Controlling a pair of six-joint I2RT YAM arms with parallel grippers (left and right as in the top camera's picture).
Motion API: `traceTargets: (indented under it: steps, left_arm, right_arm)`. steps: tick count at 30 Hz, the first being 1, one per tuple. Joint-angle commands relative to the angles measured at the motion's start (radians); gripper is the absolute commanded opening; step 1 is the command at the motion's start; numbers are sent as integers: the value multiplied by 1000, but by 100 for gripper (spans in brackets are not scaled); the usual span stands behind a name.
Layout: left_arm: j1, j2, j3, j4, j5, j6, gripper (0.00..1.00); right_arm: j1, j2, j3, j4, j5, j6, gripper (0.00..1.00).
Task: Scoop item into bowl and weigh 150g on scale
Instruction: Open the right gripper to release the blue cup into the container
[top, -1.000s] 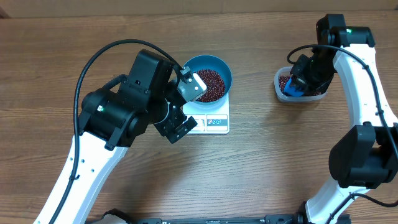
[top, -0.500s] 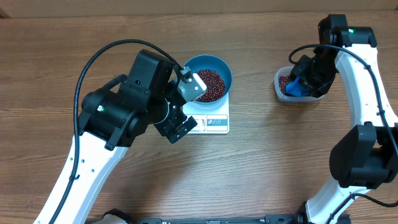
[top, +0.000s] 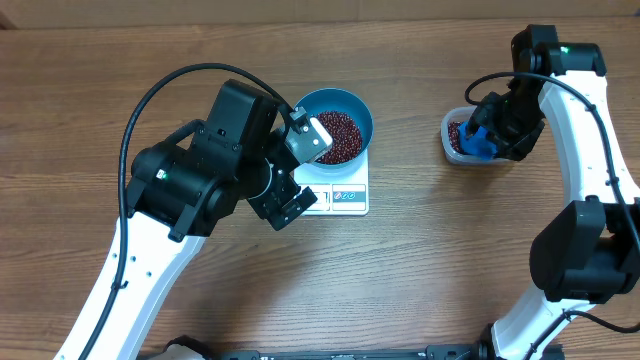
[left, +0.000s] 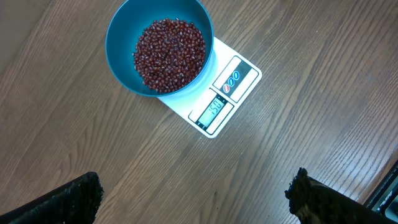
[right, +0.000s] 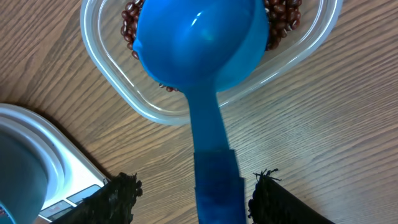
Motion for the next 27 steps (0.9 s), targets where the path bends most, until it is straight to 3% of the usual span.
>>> traceTargets:
  steps: [1,27]
  left_arm:
    - [4,-7,19,0,-3,0,99]
    - [4,-7,19,0,-3,0,100]
  right_arm:
    - [-4,-28,-3,0,35,5,63]
    - [-3,-29,24,43,94,4,71]
